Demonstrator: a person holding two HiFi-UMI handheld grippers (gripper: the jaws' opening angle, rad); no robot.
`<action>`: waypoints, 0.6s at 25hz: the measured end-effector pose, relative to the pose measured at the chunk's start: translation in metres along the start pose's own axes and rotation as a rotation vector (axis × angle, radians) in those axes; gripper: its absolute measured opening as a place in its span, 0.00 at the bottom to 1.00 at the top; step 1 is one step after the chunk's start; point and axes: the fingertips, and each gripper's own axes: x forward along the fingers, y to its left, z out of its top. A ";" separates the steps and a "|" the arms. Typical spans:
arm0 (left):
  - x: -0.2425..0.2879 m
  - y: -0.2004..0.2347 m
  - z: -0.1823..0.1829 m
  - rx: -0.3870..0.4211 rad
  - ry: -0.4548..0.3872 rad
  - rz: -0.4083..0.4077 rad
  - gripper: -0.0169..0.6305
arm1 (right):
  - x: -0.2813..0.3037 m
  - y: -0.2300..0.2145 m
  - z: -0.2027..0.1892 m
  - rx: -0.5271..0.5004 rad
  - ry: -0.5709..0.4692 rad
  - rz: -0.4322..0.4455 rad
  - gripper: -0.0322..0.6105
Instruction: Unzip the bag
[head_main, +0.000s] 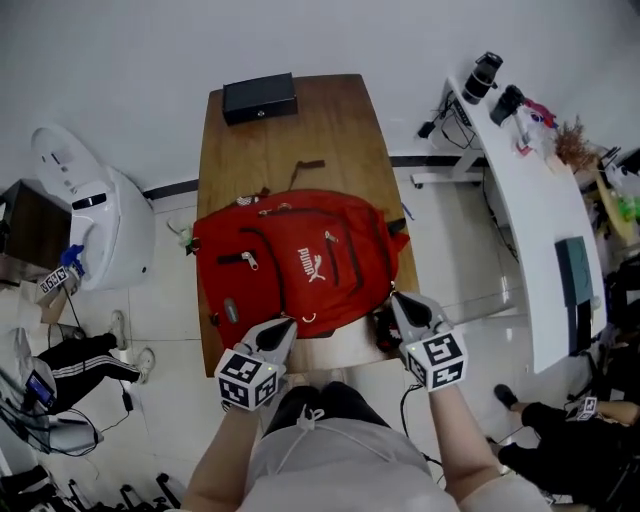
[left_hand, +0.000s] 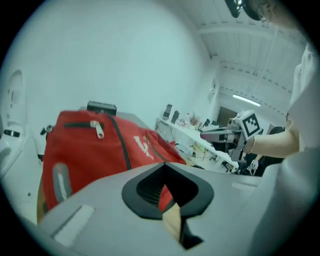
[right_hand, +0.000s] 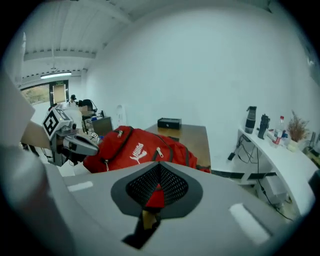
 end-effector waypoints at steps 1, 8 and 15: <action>-0.010 -0.003 0.017 0.025 -0.053 0.001 0.04 | -0.005 0.012 0.015 -0.018 -0.032 0.004 0.06; -0.114 -0.037 0.100 0.204 -0.382 -0.001 0.04 | -0.052 0.089 0.080 -0.043 -0.226 0.030 0.06; -0.183 -0.039 0.089 0.237 -0.450 0.021 0.04 | -0.074 0.144 0.070 0.002 -0.254 0.012 0.06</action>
